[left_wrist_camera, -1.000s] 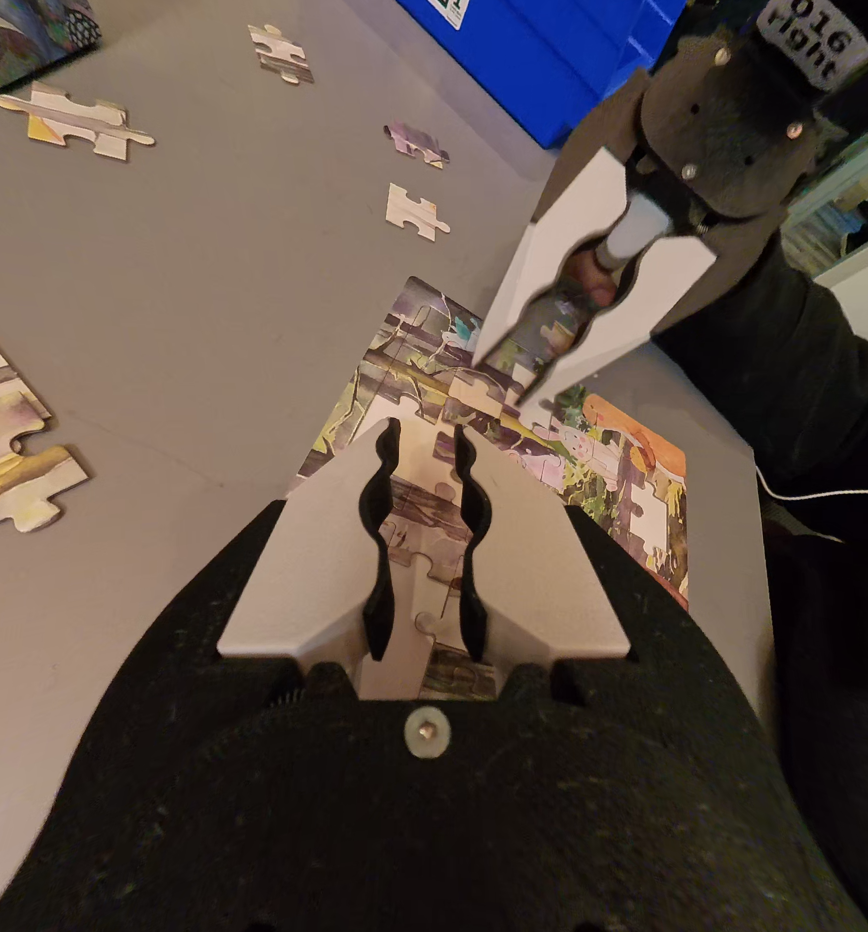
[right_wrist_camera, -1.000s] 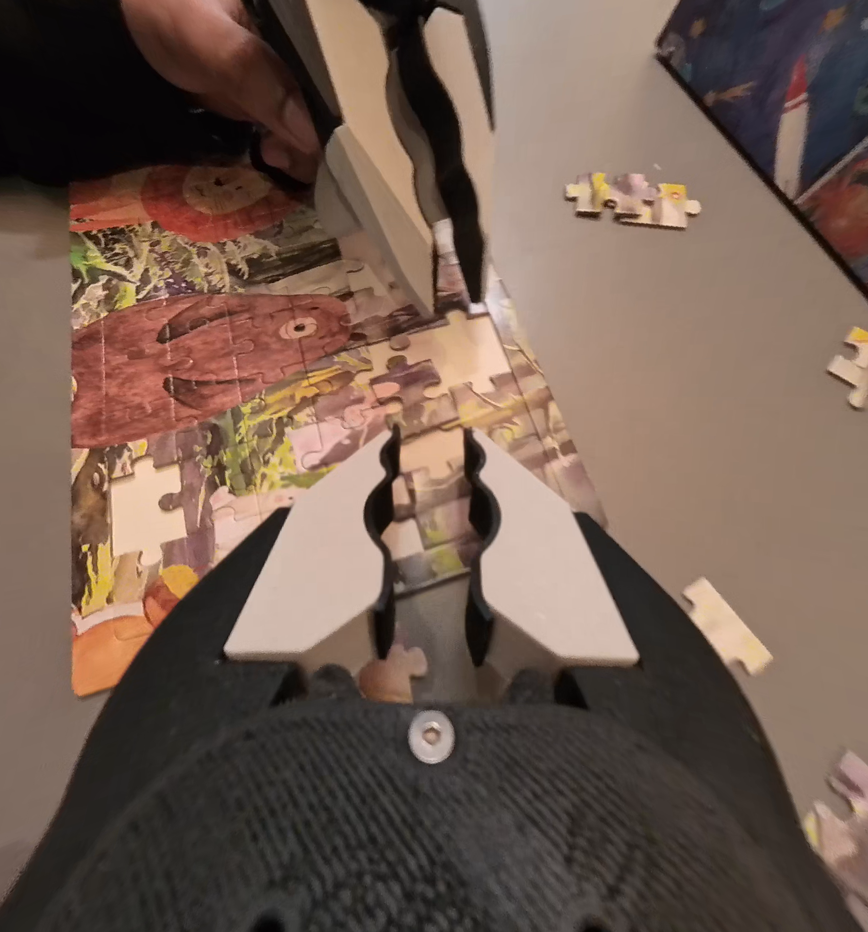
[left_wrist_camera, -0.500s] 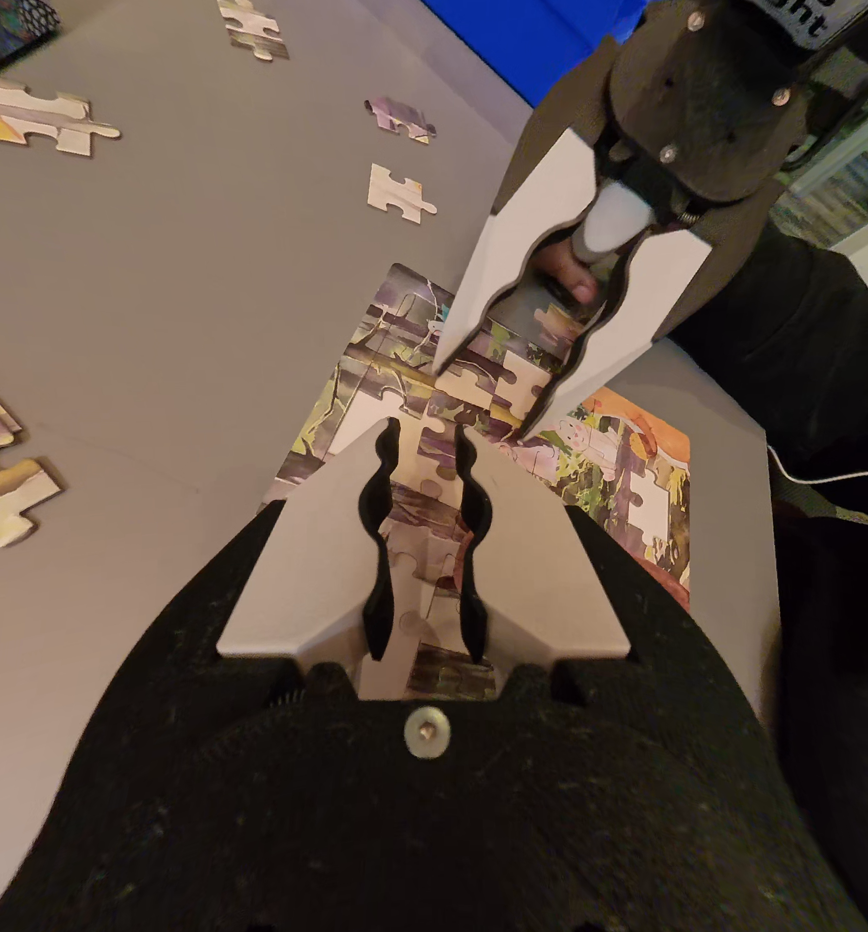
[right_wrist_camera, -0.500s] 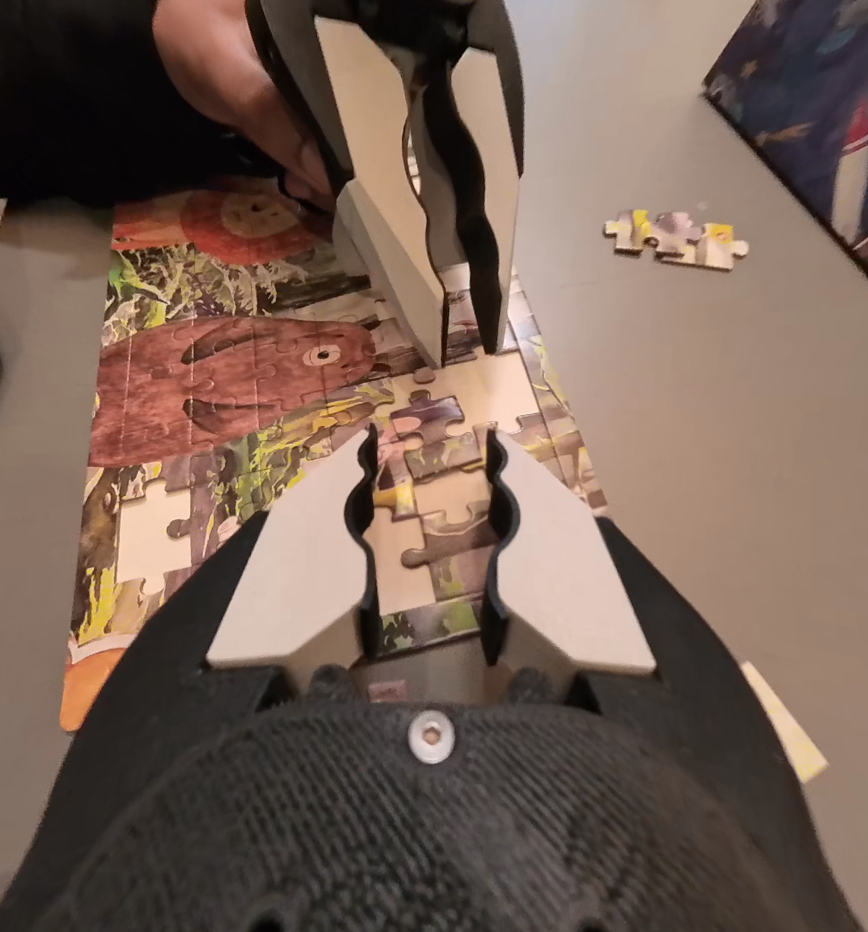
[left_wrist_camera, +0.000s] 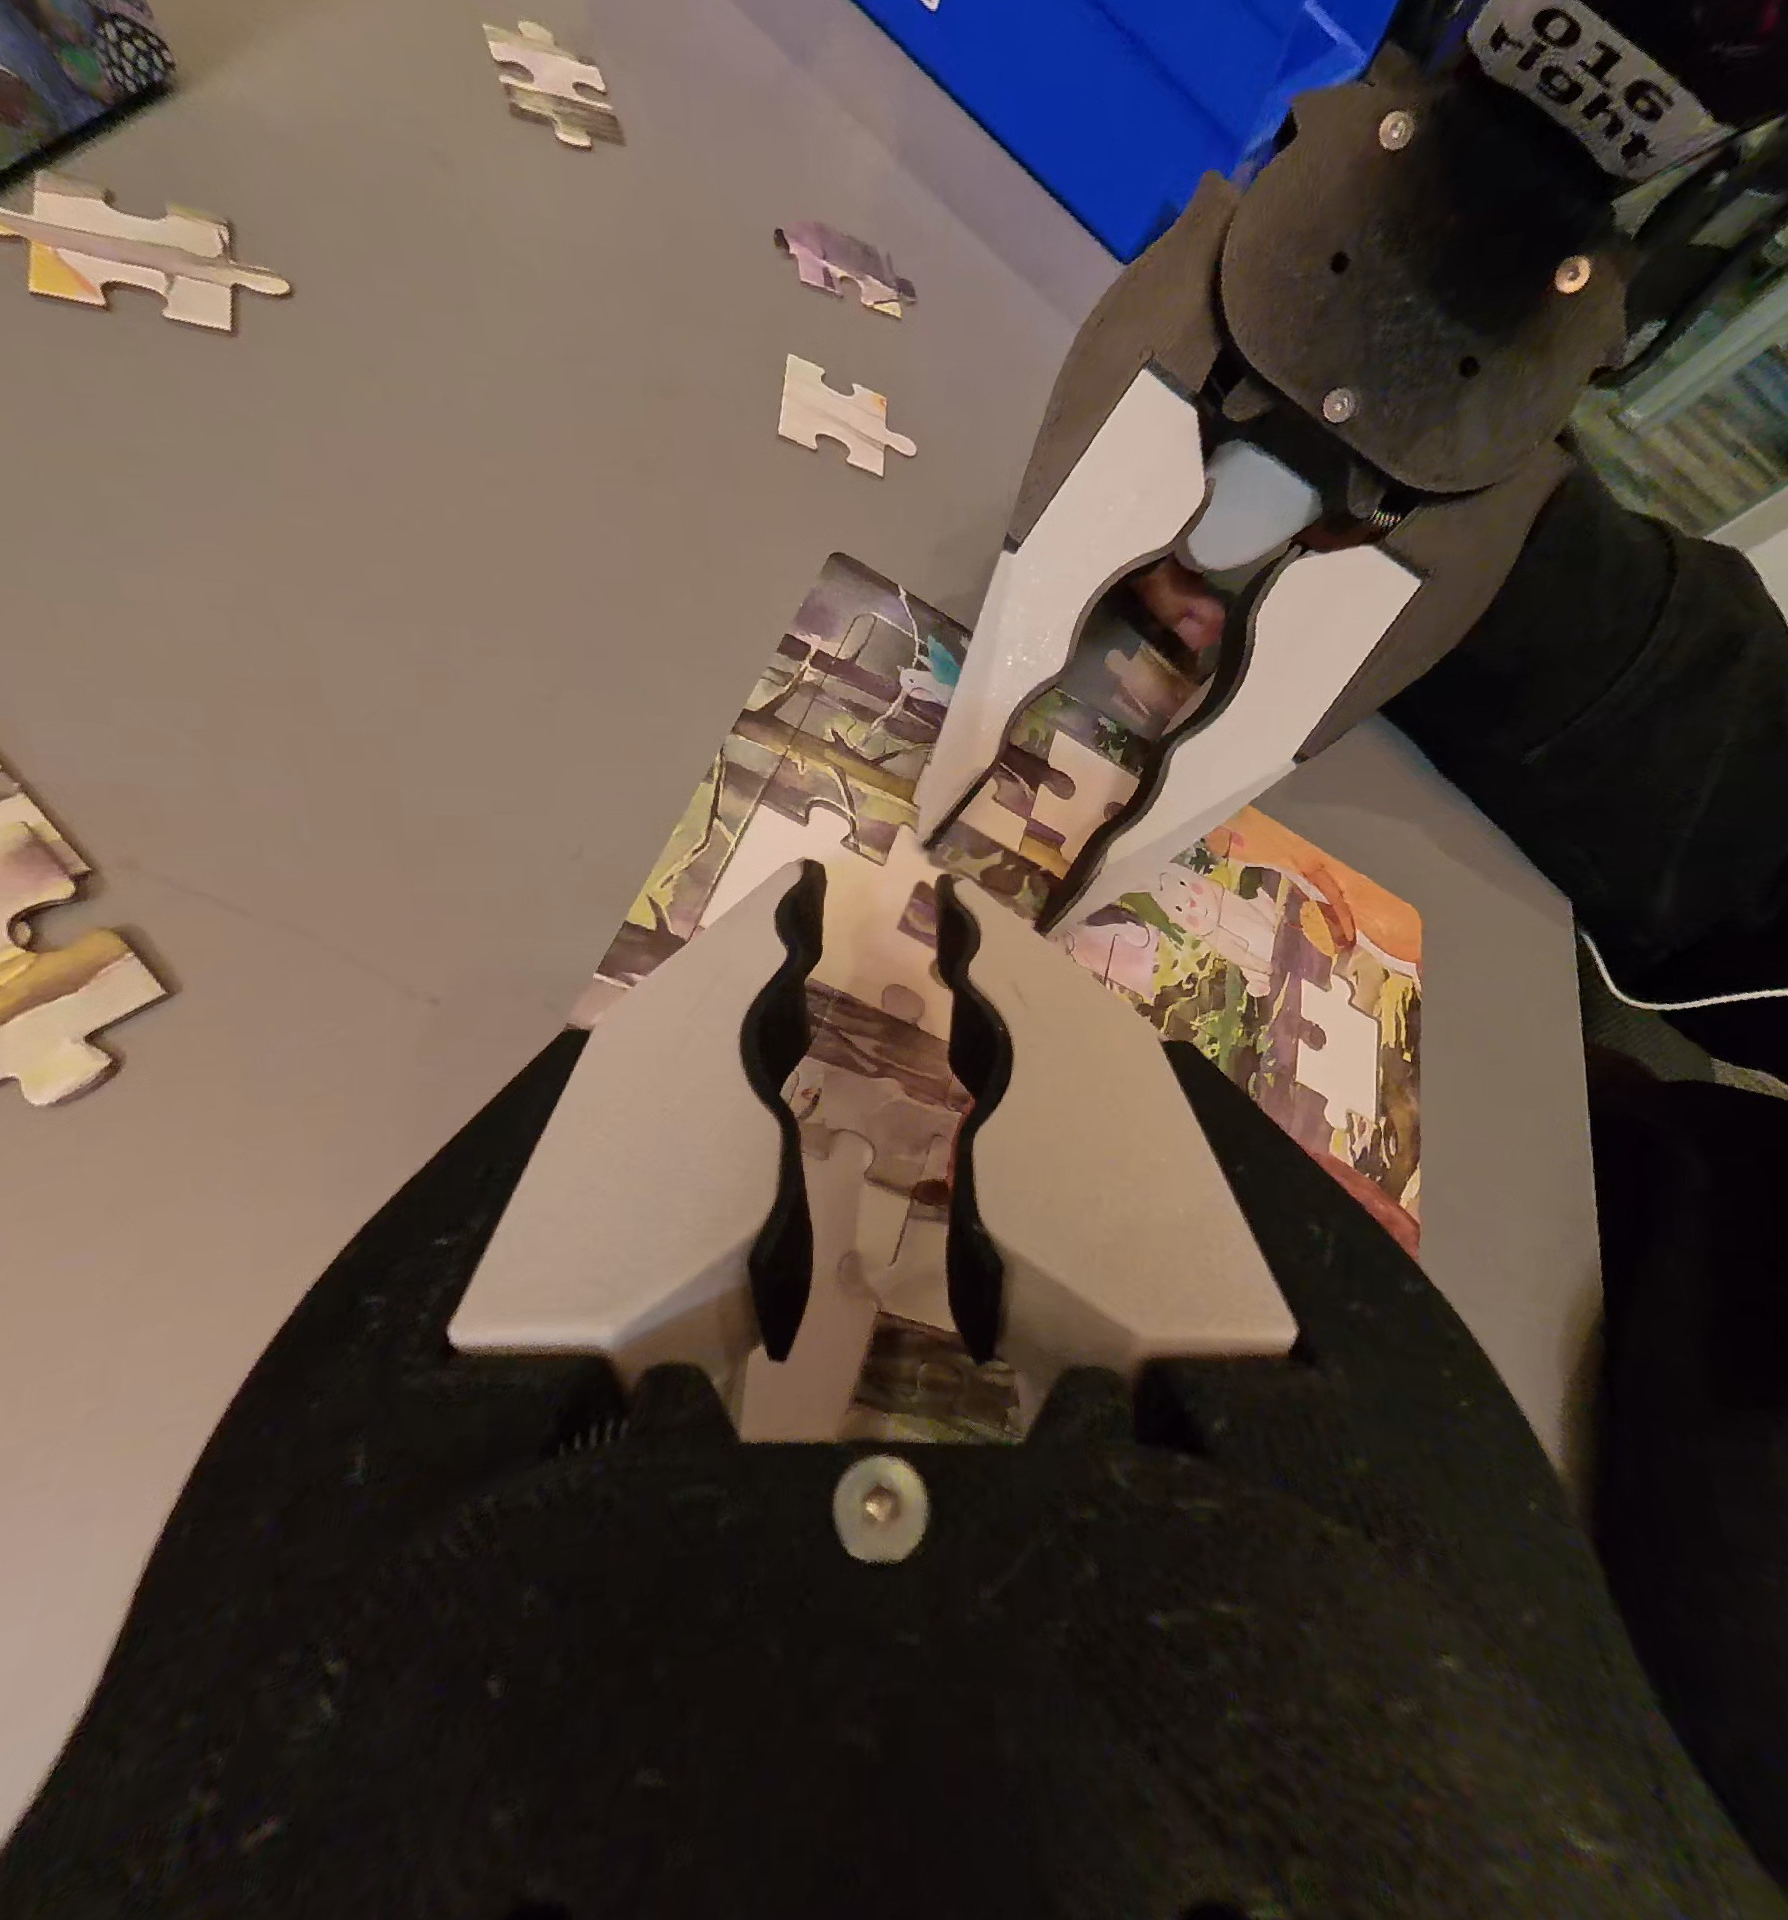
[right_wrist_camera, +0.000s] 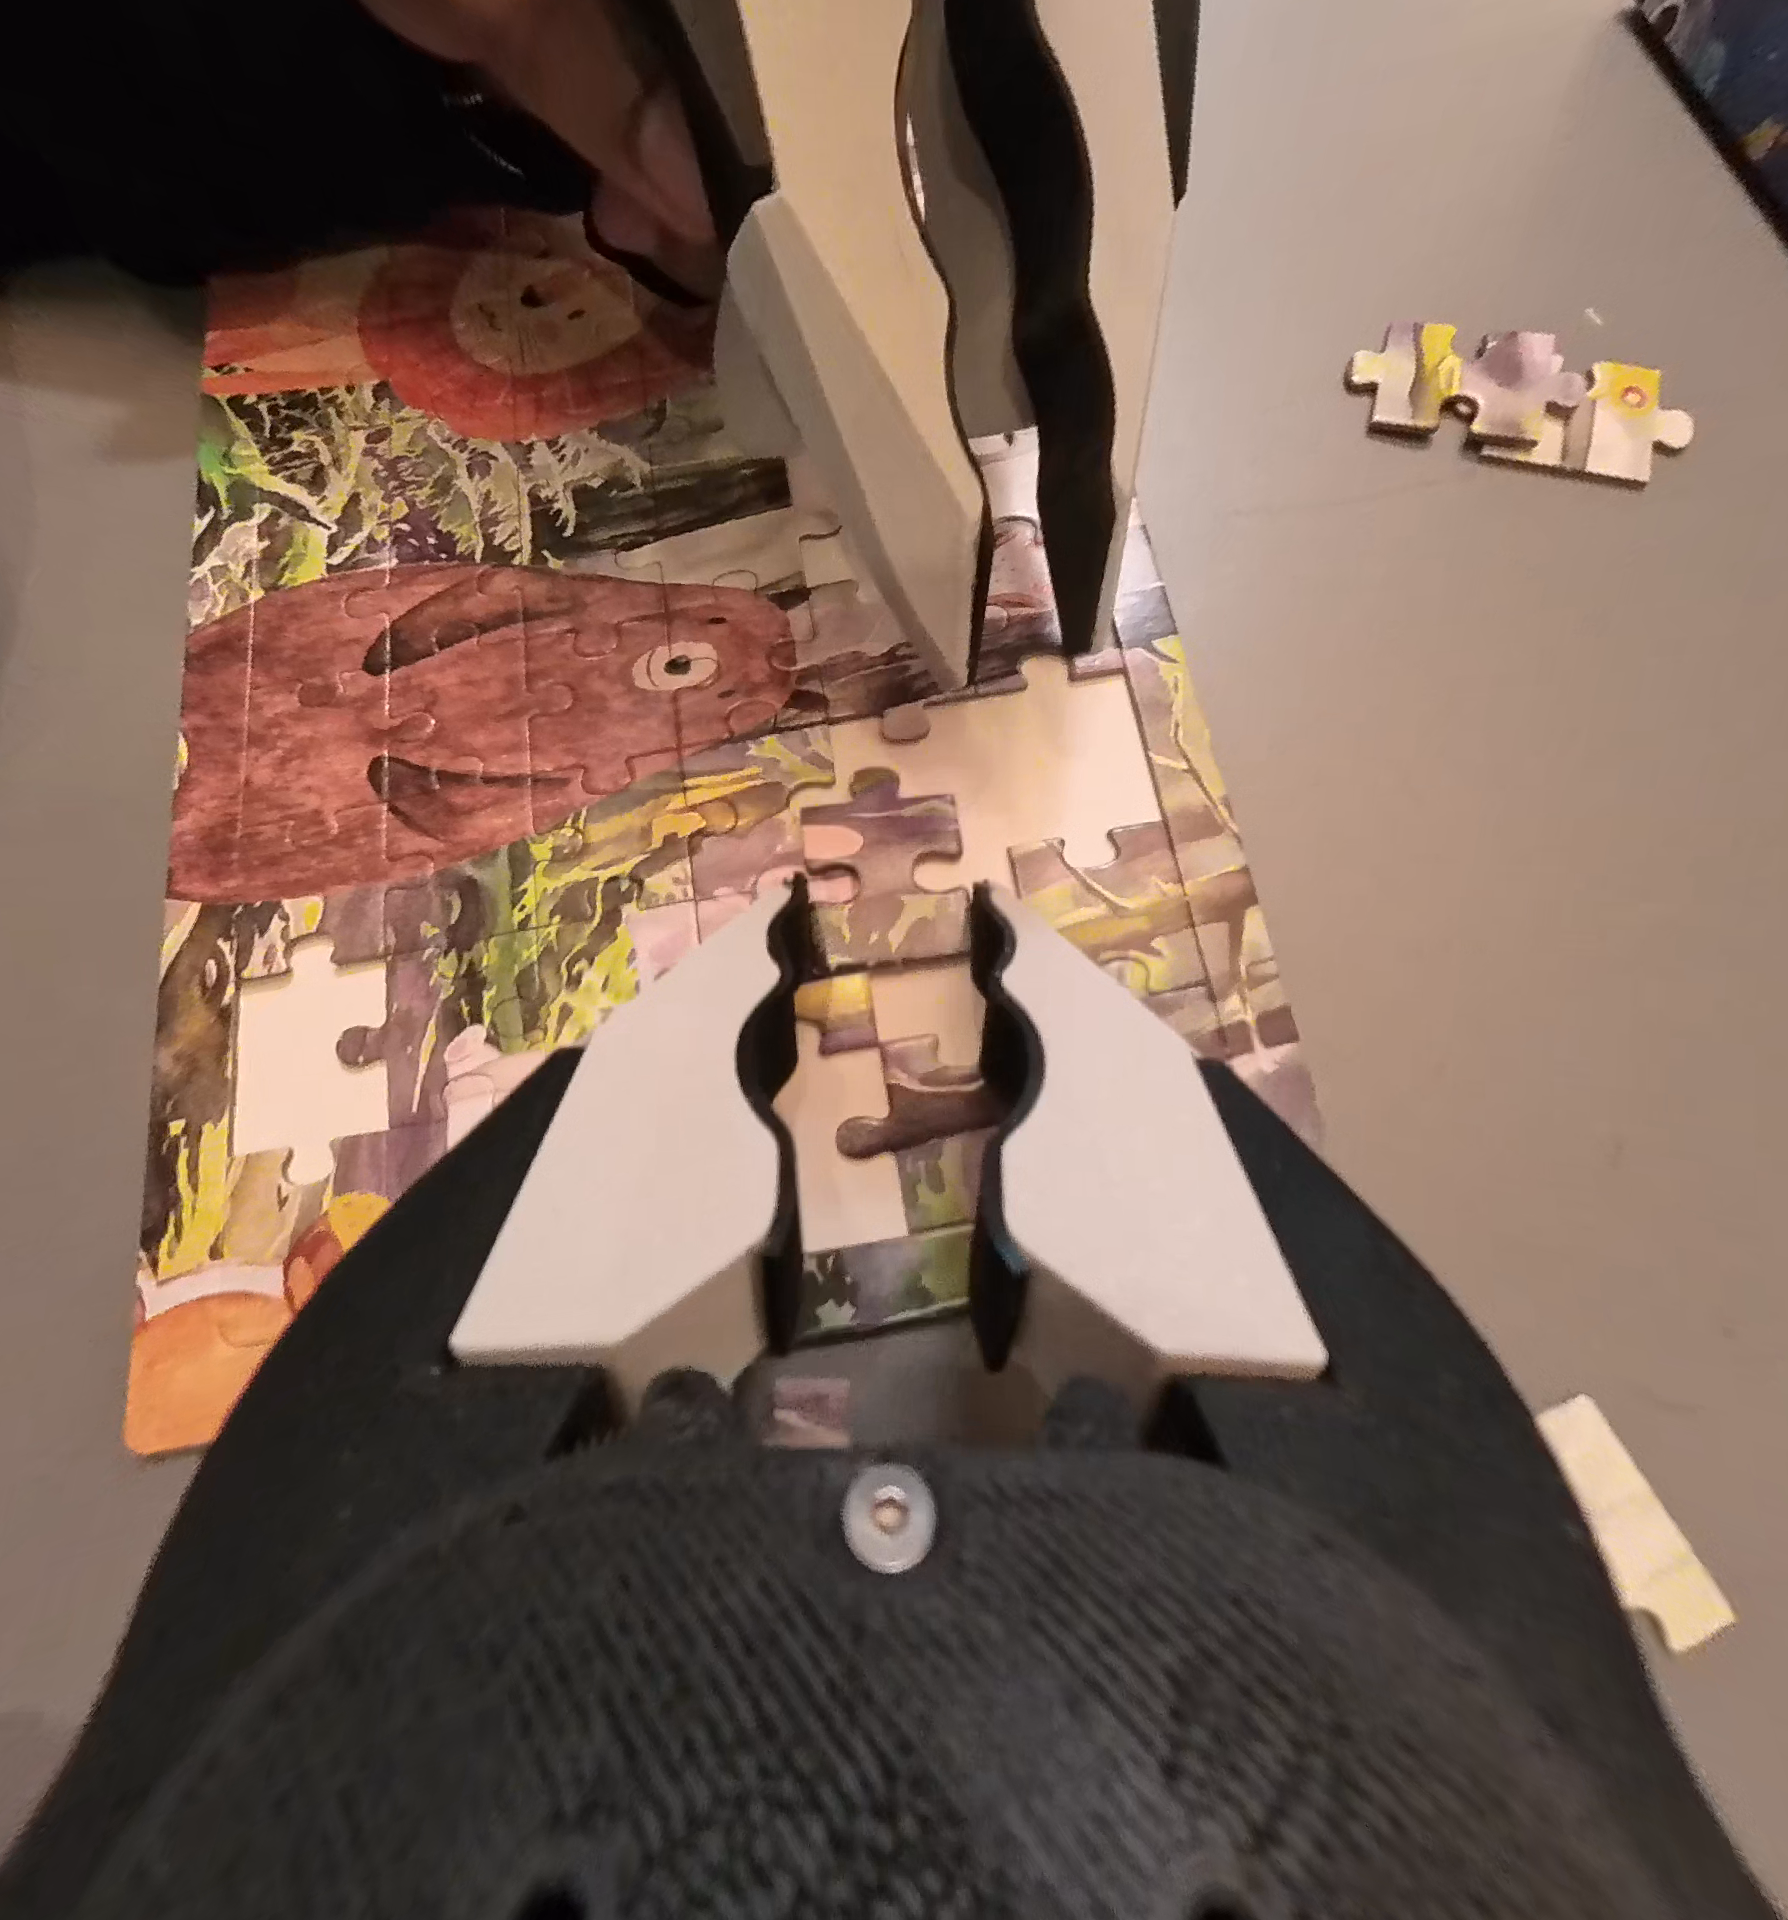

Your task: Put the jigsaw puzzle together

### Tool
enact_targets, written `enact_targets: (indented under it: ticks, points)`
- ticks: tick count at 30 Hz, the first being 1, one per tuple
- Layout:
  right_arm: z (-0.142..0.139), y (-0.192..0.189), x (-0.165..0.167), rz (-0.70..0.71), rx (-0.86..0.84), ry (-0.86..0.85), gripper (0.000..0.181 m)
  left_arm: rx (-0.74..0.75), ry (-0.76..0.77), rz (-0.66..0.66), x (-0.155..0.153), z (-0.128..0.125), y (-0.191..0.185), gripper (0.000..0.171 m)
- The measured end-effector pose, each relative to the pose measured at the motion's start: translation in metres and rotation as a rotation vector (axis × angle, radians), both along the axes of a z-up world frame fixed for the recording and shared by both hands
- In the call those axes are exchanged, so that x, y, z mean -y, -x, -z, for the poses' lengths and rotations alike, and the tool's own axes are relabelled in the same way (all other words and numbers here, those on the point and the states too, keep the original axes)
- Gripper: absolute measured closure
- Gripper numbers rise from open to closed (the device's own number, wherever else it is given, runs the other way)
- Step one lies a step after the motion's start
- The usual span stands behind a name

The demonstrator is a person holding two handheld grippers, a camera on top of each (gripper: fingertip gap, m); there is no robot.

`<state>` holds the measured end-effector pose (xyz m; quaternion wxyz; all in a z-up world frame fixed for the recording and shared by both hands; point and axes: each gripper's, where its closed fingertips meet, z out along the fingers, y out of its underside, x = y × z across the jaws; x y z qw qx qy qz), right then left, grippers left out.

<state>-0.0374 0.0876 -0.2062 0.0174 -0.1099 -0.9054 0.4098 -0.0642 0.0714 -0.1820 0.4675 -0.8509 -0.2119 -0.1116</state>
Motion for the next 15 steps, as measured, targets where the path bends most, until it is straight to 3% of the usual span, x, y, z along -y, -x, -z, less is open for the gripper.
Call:
enact_targets:
  ticks: [12, 15]
  points:
    - [-0.021, -0.014, -0.041, 0.052, -0.016, 0.033, 0.152, -0.006, 0.024, 0.009, -0.001, 0.005, -0.002, 0.152]
    - [-0.002, -0.028, -0.050, 0.009, 0.102, -0.021, 0.152, -0.016, 0.028, 0.013, -0.002, 0.005, -0.002, 0.152]
